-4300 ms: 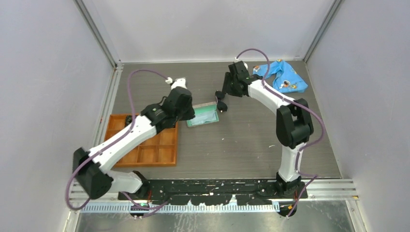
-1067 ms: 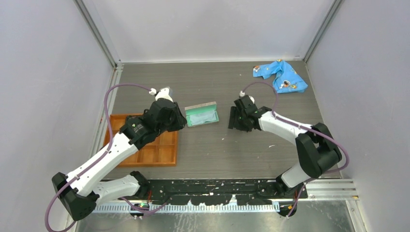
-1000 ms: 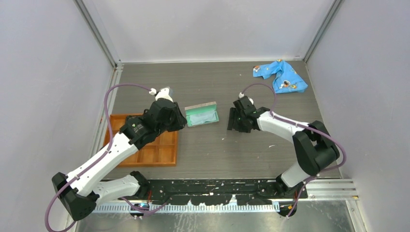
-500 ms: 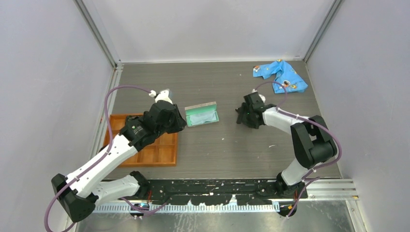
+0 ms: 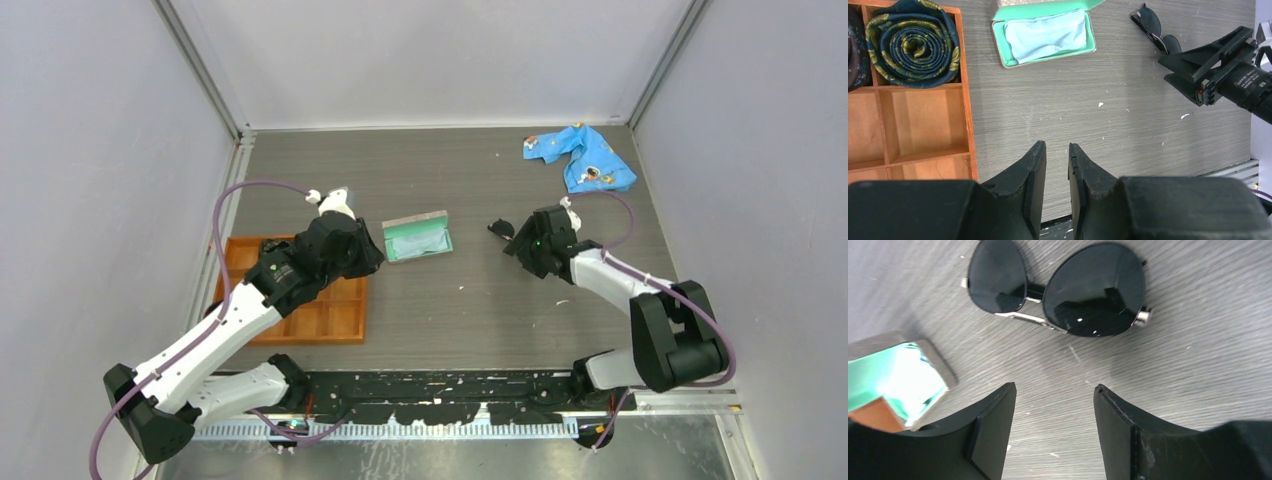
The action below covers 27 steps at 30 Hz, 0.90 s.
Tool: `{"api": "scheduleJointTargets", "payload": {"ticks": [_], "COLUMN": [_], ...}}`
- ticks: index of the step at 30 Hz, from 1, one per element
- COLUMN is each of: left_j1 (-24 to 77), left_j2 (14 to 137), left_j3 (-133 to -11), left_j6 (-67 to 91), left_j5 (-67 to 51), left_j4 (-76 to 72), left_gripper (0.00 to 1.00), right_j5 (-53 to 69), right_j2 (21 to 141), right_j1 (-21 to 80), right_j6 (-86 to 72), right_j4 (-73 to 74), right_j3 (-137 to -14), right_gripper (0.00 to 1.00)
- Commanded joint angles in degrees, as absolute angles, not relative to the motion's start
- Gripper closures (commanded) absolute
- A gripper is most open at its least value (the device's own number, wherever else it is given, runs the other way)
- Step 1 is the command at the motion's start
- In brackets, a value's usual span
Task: Organize the sunglasses
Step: Adjust the sunglasses at the center of the board.
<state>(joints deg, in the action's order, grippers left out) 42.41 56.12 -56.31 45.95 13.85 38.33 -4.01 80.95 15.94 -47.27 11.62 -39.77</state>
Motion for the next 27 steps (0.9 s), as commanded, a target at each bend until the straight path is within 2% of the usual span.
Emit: {"api": "scheduleJointTargets", "payload": {"ticks": [1, 6, 15, 21, 27], "left_j1": [42.63, 42.63, 42.63, 42.63, 42.63], "left_j2": [55.18, 54.76, 52.13, 52.50, 52.93], "left_j3": [-56.94, -56.59, -55.61, -55.73, -56.67], "left_j6": [44.85, 45.12, 45.19, 44.71, 44.13], "left_j5": [13.62, 13.82, 15.74, 16.13, 16.26], "left_j4": [36.35, 37.31, 39.10, 39.16, 39.15], "left_gripper": [0.75, 0.75, 0.74, 0.72, 0.72], "right_j5": [-0.93, -4.95, -11.13, -18.39, -23.48], "right_j2": [76.46, 77.30, 87.14, 89.16, 88.24], "right_j1": [16.96, 20.16, 23.54, 24.02, 21.73], "right_j6": [-61.93, -71.62, -82.44, -87.24, -87.32], "right_j4": [-1.76, -12.73, -24.28, -27.23, -23.65], "right_j3": [-34.68, -30.99, -30.98, -29.41, -29.66], "right_gripper": [0.36, 0.37, 0.37, 0.37, 0.36]}}
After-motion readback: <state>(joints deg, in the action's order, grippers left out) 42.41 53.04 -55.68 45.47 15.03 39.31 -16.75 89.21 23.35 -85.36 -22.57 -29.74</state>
